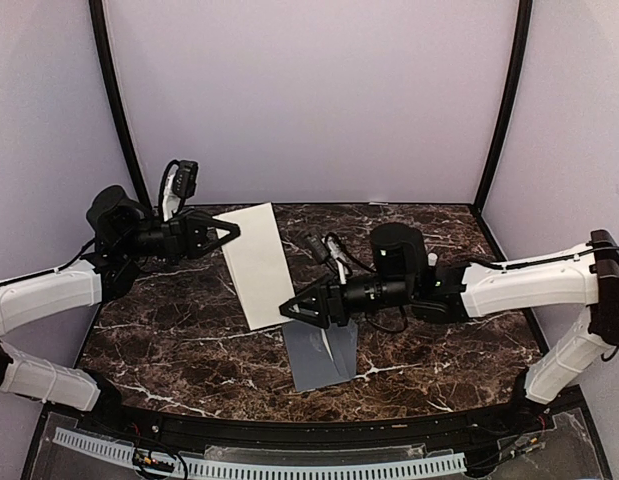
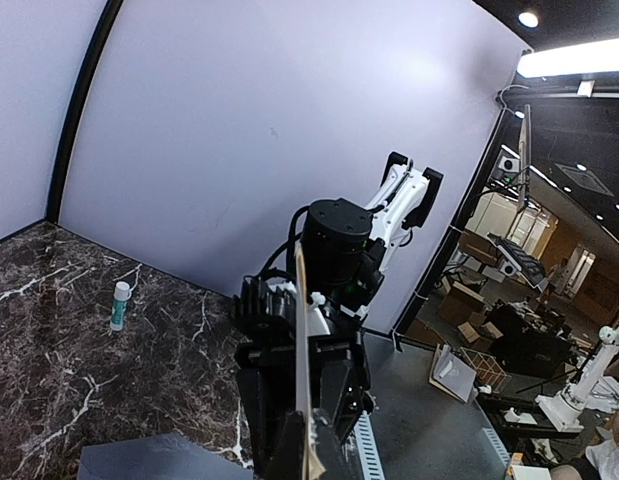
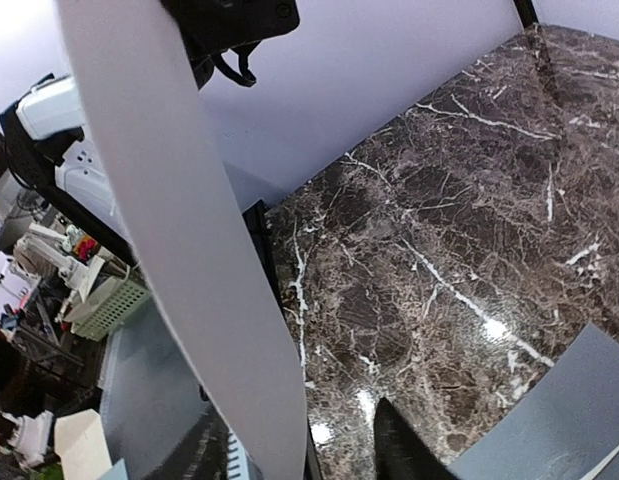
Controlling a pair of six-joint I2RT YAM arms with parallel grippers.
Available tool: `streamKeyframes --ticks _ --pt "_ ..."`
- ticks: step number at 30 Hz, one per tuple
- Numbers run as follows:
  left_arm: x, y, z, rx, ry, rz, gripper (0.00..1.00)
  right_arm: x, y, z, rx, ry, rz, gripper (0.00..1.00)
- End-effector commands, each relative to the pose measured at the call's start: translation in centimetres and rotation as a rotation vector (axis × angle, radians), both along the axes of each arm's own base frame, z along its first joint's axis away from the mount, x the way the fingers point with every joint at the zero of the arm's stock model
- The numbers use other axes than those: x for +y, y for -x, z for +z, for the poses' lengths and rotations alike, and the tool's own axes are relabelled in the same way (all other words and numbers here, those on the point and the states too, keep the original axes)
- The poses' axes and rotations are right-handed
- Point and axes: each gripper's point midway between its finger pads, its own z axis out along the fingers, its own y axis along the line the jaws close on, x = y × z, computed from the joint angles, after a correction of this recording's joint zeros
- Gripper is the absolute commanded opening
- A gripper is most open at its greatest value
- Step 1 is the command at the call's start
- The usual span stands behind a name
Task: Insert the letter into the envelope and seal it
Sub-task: Fold the letter.
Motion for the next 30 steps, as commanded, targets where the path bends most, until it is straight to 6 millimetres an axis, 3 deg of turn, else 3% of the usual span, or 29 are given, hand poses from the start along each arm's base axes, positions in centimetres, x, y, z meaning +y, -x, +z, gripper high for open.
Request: streamKeyframes --ticks 1,5,8,10,11,12,13,17,23,27,30 --pt "-0.1 0.8 0.4 -0.025 0.008 -0.033 0.0 1.2 0.7 3.2 -0.046 -0.102 0.061 0.29" --pt "-0.1 0.5 0.3 -0.023 0.005 -0.013 0.0 1.2 1.0 3.2 -0.038 -0.101 0.08 0.0" --pt "-0.1 0.1 0.2 -0.018 -0.001 0.008 0.05 0.6 1.0 2.9 -0.04 -0.082 0.063 0.0" --pt "-0.1 -0.2 0.3 -0.02 -0.01 0.025 0.28 0.0 1.1 2.7 -0.046 -0.059 0.052 0.0" --pt "-0.1 -0.4 0.2 -0.023 -0.028 0.039 0.44 -0.4 1.1 2.5 -0.049 -0.041 0.048 0.0" --pt "0.0 -0.7 0.9 -0.047 -0.026 0.07 0.51 -0.7 1.3 2.4 -0.053 -0.023 0.049 0.0" --pt "0.1 -0.9 0.4 -0.048 -0.056 0.089 0.6 -1.1 1.4 2.1 -0.052 0.003 0.051 0.0" --pt "1.5 -1.8 1.5 -0.122 -0.083 0.216 0.75 -2.5 2.3 0.4 -0.041 0.117 0.08 0.0" --pt "1.8 -1.9 1.7 -0.149 -0.139 0.249 0.79 -4.9 4.7 -2.4 0.009 0.294 0.182 0.0" --pt "-0.6 -0.4 -0.2 -0.104 -0.235 0.147 0.79 -6.2 6.0 -2.9 0.033 0.362 0.238 0.0" --pt "-2.9 2.1 -2.0 -0.066 -0.325 0.033 0.79 -6.7 6.9 -2.7 0.042 0.367 0.27 0.0"
